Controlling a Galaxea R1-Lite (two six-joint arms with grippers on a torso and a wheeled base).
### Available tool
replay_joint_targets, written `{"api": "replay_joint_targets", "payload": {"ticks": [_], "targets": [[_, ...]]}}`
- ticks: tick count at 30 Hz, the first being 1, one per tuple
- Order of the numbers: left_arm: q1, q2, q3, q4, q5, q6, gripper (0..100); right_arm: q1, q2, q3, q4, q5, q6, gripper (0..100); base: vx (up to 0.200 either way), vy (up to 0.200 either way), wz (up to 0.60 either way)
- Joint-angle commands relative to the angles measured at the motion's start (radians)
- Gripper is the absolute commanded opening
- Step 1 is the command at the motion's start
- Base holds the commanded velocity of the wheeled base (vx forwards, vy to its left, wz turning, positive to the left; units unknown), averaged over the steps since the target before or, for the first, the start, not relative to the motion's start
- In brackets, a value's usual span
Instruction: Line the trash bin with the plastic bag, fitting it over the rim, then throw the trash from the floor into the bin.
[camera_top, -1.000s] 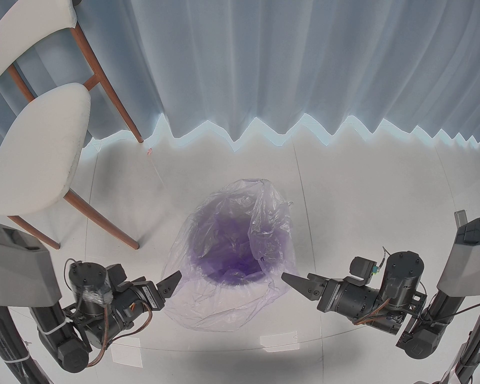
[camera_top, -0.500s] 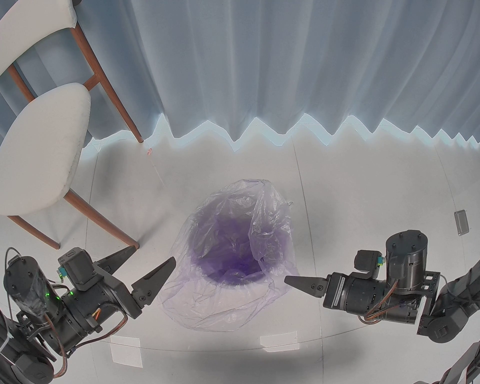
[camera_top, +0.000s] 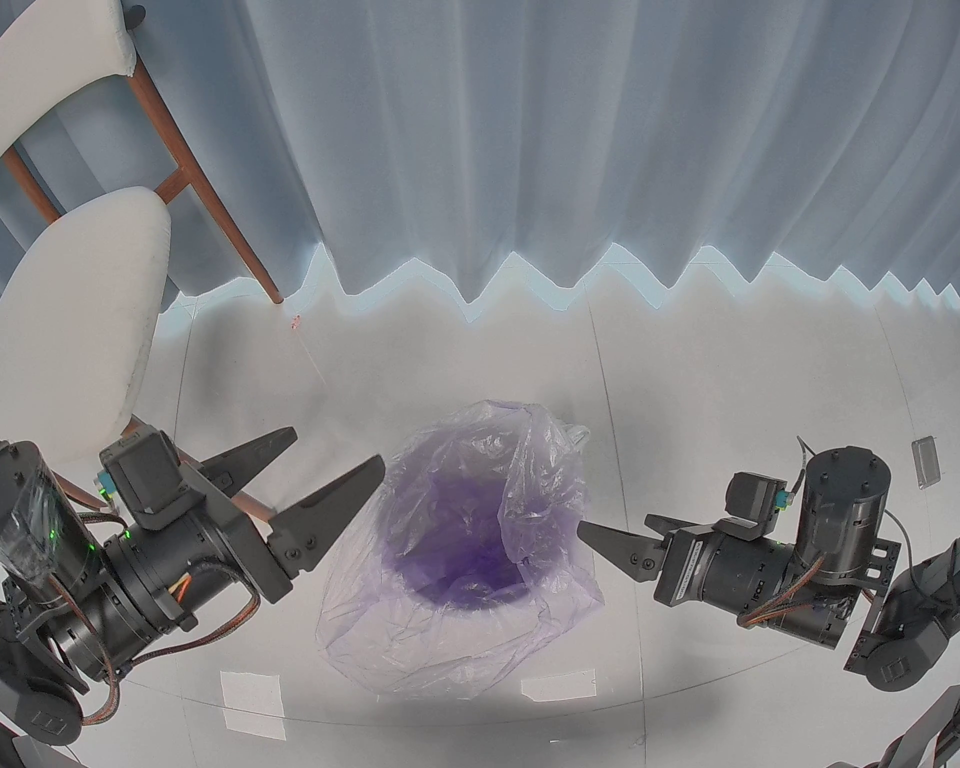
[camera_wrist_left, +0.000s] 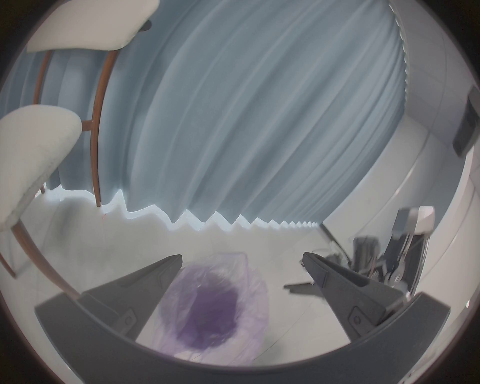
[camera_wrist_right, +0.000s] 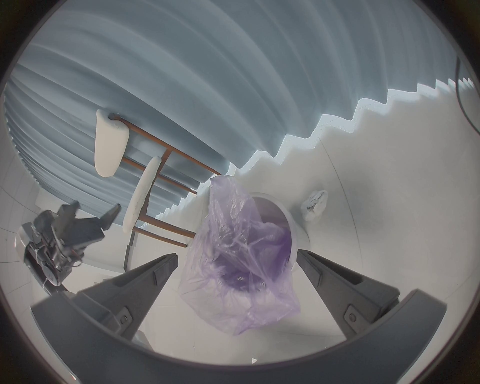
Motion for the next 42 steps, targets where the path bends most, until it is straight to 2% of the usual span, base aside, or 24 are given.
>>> {"api": "replay_joint_targets", "payload": {"ticks": [1,3,5,6,9,10,11,12,13,17,23,24,31,33,37,39,40,41,42], "targets": [[-0.051,-0.014,-0.095,-0.005,0.033,-0.110,100,-0.009,0.107,0.027,-0.092,-0.007,-0.006,100,0.000,0.000,0.00],[-0.051,-0.014,-0.116,-0.002,0.033,-0.169,100,-0.009,0.148,0.041,-0.142,-0.006,-0.006,100,0.000,0.000,0.00],[-0.051,-0.012,-0.113,0.005,0.031,-0.185,100,-0.011,0.199,0.042,-0.200,-0.006,-0.006,100,0.000,0.000,0.00],[-0.051,-0.011,-0.113,0.005,0.031,-0.185,100,-0.011,0.204,0.042,-0.204,-0.006,-0.006,100,0.000,0.000,0.00],[-0.051,0.014,-0.082,-0.002,0.031,-0.175,100,-0.015,0.312,0.050,-0.399,-0.007,0.000,100,0.000,0.000,0.00],[-0.051,0.015,-0.079,-0.004,0.031,-0.175,100,-0.015,0.317,0.050,-0.405,-0.007,0.000,100,0.000,0.000,0.00],[-0.053,0.017,-0.070,-0.005,0.031,-0.159,100,-0.018,0.380,0.055,-0.491,-0.007,0.000,100,0.000,0.000,0.00],[-0.053,0.017,-0.070,-0.005,0.031,-0.159,100,-0.018,0.380,0.055,-0.491,-0.007,0.000,100,0.000,0.000,0.00],[-0.053,0.021,-0.062,-0.005,0.031,-0.139,100,-0.035,0.443,0.044,-0.579,-0.010,-0.001,100,0.000,0.000,0.00],[-0.053,0.032,-0.053,-0.007,0.031,-0.110,100,-0.049,0.475,0.024,-0.597,-0.018,0.003,100,0.000,0.000,0.00],[-0.053,0.037,-0.047,-0.007,0.033,-0.106,100,-0.058,0.475,-0.014,-0.597,-0.016,0.057,100,0.000,0.000,0.00],[-0.053,0.037,-0.047,-0.007,0.031,-0.106,100,-0.060,0.478,-0.024,-0.597,-0.016,0.064,0,0.000,0.000,0.00],[-0.061,0.035,-0.041,-0.007,0.031,-0.106,100,-0.116,0.431,-0.070,-0.597,-0.010,0.184,0,0.000,0.000,0.00],[-0.061,0.037,-0.039,-0.007,0.031,-0.106,100,-0.156,0.403,-0.079,-0.597,0.024,0.252,0,0.000,0.000,0.00],[-0.058,0.045,-0.039,-0.004,0.031,-0.113,100,-0.210,0.401,-0.096,-0.597,0.083,0.327,0,0.000,0.000,0.00],[-0.048,0.081,-0.039,-0.005,0.031,-0.116,100,-0.225,0.418,-0.126,-0.597,0.088,0.387,0,0.000,0.000,0.00],[-0.048,0.081,-0.039,-0.005,0.031,-0.116,100,-0.225,0.418,-0.126,-0.597,0.088,0.387,0,0.000,0.000,0.00],[-0.041,0.133,-0.036,-0.008,0.014,-0.126,100,-0.230,0.441,-0.148,-0.597,0.088,0.431,0,0.000,0.000,0.00],[-0.041,0.133,-0.036,-0.008,0.014,-0.126,100,-0.230,0.441,-0.148,-0.597,0.088,0.431,0,0.000,0.000,0.00]]}}
